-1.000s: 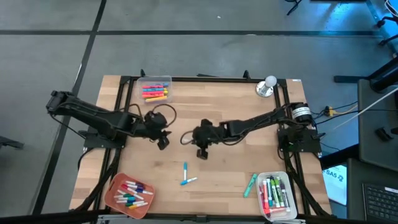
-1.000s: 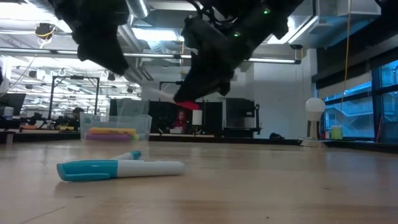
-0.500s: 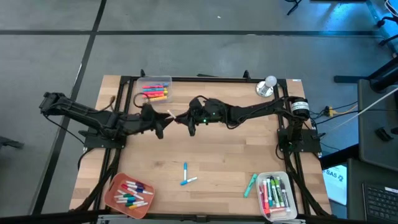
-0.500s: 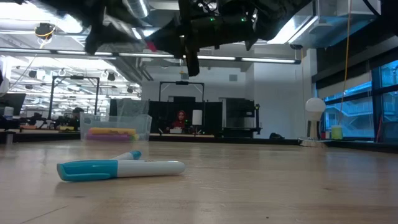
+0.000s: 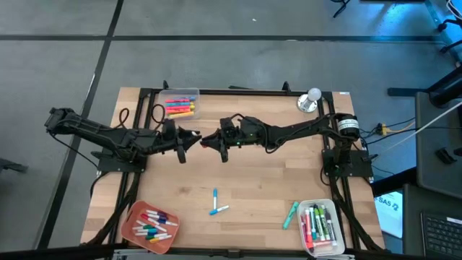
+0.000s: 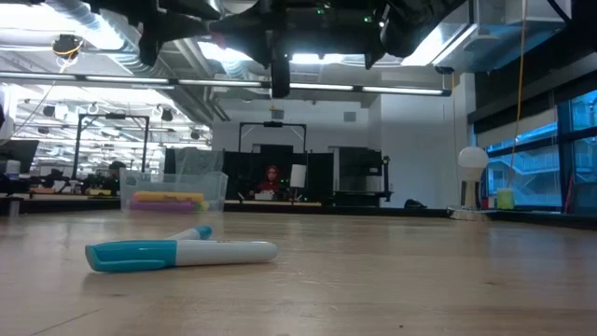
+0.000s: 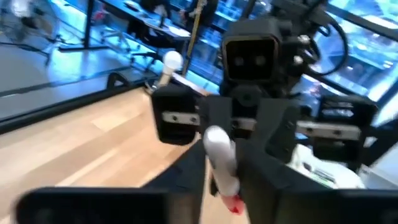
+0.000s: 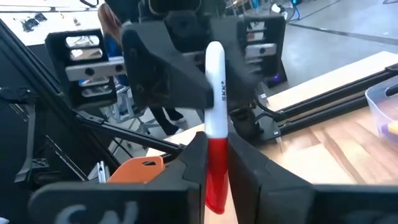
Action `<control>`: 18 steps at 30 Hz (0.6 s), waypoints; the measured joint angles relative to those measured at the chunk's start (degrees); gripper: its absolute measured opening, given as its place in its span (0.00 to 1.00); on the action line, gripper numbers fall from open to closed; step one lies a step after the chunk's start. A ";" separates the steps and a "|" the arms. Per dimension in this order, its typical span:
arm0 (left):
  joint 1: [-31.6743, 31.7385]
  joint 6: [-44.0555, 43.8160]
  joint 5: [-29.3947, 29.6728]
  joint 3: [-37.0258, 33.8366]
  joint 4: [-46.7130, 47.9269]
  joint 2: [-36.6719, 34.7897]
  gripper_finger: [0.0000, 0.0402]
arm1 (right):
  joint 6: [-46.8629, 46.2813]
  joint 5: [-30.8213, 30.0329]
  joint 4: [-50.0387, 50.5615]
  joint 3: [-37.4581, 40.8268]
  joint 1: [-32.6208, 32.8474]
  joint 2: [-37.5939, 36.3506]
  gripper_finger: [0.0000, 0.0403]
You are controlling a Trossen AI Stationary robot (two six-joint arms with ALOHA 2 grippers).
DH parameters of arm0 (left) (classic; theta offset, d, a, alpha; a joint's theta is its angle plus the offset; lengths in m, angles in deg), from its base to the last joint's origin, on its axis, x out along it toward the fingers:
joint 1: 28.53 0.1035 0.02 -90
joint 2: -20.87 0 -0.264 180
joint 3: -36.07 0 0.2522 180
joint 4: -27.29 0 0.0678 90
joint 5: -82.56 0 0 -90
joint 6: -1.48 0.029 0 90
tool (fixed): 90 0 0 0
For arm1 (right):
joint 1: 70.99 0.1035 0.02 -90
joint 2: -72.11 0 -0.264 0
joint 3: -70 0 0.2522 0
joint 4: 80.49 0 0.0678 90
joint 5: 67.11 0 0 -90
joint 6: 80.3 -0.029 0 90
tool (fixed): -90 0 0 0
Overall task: Pick & Place Markers
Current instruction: Put the orange pen into the orange bin
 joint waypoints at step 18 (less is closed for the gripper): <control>-4.01 -1.19 -3.92 1.56 10.00 -0.04 0.08 | 3.33 2.39 0.90 0.07 0.11 0.17 0.12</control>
